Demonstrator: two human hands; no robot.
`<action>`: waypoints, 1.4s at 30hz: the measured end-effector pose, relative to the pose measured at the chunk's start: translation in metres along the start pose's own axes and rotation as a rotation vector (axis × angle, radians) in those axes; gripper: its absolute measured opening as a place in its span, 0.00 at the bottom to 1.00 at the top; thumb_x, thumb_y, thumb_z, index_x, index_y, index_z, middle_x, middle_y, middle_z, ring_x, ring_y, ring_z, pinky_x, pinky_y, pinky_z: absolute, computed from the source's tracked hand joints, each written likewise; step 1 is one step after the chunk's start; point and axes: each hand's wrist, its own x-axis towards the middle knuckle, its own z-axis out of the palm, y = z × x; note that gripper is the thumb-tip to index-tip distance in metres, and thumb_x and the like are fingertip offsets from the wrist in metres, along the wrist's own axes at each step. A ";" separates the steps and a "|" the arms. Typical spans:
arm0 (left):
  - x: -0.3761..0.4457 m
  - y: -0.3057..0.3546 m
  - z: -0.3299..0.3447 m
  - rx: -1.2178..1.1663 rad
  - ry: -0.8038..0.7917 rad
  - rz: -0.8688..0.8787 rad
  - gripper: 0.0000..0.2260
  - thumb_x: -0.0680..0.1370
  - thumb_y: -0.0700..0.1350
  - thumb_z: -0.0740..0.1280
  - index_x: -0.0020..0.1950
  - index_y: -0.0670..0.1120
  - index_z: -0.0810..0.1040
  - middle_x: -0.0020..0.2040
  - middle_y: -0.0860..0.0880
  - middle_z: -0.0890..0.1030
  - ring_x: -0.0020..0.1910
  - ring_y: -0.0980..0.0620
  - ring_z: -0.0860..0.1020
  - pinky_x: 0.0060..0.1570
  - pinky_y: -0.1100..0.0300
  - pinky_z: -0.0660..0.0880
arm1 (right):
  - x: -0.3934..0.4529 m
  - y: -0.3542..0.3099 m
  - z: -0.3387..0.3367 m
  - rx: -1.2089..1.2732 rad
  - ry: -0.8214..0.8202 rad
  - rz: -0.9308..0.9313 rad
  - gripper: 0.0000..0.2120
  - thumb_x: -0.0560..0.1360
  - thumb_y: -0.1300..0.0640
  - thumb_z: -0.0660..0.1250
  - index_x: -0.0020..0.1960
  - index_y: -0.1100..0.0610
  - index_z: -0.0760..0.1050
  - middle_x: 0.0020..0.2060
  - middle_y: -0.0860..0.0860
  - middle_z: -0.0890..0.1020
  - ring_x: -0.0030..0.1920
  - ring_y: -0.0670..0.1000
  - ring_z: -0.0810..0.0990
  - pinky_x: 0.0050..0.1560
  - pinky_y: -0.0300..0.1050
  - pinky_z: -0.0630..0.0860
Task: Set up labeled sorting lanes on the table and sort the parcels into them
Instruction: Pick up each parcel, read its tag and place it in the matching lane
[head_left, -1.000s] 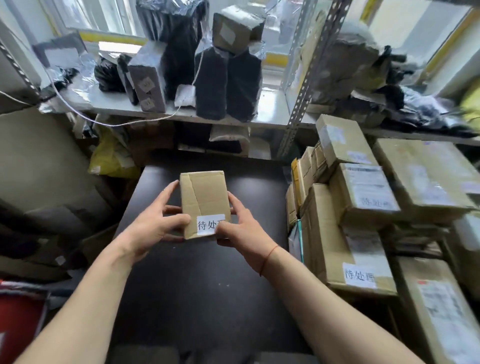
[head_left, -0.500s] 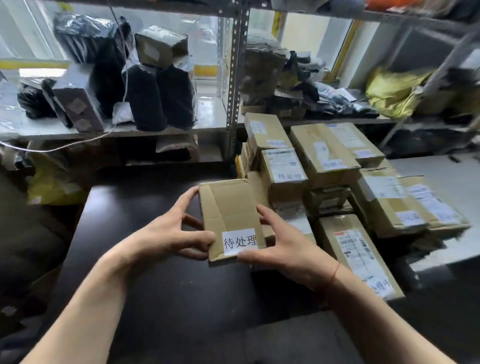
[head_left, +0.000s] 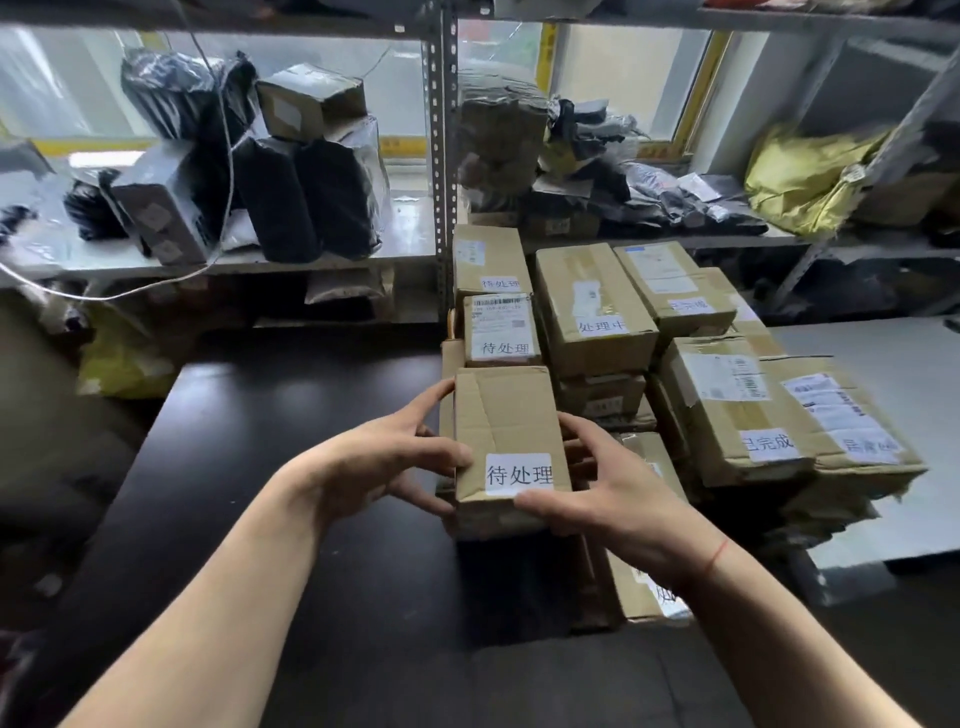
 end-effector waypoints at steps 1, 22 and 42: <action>0.003 0.000 0.005 -0.002 0.000 -0.008 0.39 0.71 0.41 0.78 0.75 0.69 0.67 0.56 0.38 0.80 0.58 0.43 0.83 0.50 0.45 0.84 | 0.002 0.004 -0.004 0.008 -0.003 0.007 0.46 0.61 0.40 0.85 0.75 0.39 0.70 0.54 0.35 0.84 0.58 0.44 0.84 0.57 0.55 0.85; 0.032 -0.006 0.013 -0.005 0.063 -0.020 0.36 0.77 0.35 0.74 0.77 0.65 0.68 0.64 0.36 0.81 0.64 0.39 0.82 0.53 0.45 0.84 | 0.018 0.024 -0.012 0.025 0.030 -0.003 0.44 0.70 0.49 0.83 0.80 0.40 0.66 0.60 0.42 0.81 0.57 0.35 0.81 0.60 0.48 0.83; 0.014 0.001 0.020 0.126 0.169 0.020 0.33 0.78 0.40 0.75 0.79 0.61 0.68 0.65 0.44 0.80 0.62 0.47 0.82 0.53 0.45 0.85 | 0.006 0.019 -0.005 0.141 0.101 0.044 0.35 0.74 0.53 0.80 0.77 0.49 0.70 0.58 0.43 0.83 0.55 0.36 0.83 0.54 0.41 0.84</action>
